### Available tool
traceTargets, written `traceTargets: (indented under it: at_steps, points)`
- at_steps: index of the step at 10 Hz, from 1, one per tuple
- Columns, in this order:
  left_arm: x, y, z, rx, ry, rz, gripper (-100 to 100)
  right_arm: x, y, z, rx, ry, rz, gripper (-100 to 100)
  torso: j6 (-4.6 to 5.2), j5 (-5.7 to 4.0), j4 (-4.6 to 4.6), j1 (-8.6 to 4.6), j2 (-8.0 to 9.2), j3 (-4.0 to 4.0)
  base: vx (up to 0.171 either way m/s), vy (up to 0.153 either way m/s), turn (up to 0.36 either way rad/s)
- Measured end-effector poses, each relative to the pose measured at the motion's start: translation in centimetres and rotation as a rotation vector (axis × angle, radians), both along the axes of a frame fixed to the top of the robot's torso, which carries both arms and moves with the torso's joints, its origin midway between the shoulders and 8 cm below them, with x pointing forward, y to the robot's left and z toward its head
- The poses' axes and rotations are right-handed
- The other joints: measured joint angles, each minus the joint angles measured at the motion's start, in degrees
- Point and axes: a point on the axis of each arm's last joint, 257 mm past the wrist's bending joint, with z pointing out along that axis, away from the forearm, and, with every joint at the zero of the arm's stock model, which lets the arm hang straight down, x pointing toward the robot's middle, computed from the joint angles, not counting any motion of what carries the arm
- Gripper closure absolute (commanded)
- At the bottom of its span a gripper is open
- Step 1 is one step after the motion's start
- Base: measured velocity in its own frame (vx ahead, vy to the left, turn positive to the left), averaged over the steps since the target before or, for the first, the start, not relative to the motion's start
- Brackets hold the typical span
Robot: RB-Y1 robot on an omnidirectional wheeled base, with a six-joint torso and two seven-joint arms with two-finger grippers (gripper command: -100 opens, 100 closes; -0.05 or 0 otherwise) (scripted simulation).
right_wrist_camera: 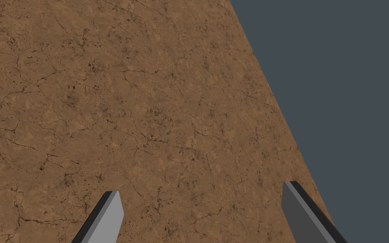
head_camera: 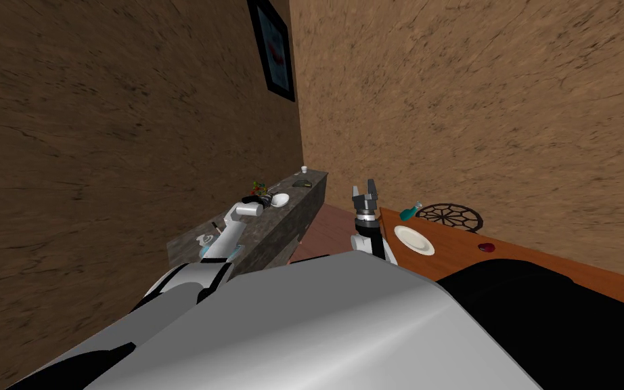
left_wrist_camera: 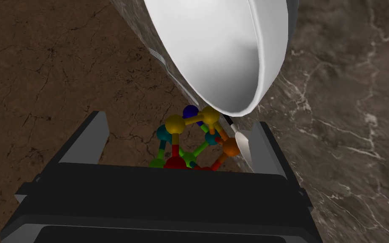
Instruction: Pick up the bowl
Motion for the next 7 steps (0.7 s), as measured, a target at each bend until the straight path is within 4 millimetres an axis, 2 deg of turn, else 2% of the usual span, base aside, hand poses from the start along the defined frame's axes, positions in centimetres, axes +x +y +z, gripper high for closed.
traceTargets:
  at_steps: [7]
  points:
    - [-0.3, 1.0, -2.4, -0.014, 0.207, 0.015, -100, 0.0, 0.0, 0.0, 0.000, 0.000, 0.000, 0, -0.02, 0.00, 0.00, -0.01, -0.01, -0.01, -0.016, 0.028, -0.092]
